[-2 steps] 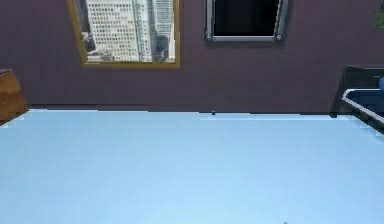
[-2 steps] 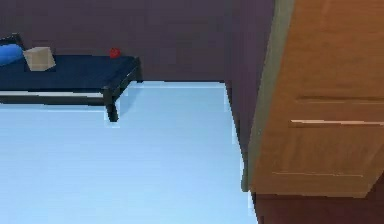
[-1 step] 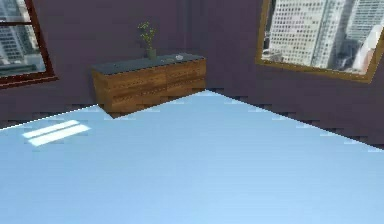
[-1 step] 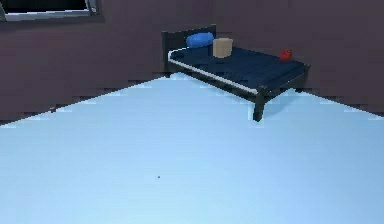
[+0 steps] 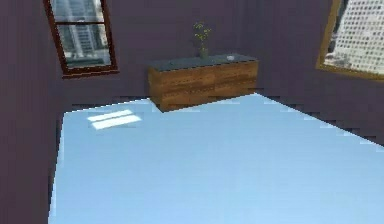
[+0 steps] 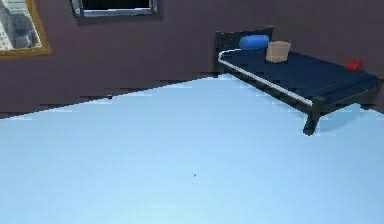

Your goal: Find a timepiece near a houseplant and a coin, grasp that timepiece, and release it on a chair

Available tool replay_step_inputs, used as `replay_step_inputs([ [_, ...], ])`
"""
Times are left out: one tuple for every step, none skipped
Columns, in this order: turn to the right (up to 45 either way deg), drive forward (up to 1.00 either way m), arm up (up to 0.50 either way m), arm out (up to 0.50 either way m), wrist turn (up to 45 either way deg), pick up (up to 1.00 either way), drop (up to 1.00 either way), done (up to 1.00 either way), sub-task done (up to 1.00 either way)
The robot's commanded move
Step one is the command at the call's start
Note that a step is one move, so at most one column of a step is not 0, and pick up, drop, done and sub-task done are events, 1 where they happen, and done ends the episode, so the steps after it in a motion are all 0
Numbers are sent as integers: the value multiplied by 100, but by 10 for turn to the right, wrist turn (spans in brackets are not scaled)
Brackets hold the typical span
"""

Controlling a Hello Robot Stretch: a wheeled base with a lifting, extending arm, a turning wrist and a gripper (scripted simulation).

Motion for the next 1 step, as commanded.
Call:
replay_step_inputs([
  [-30, 0, 0, 0, 0, 0, 0, 0, 0],
])
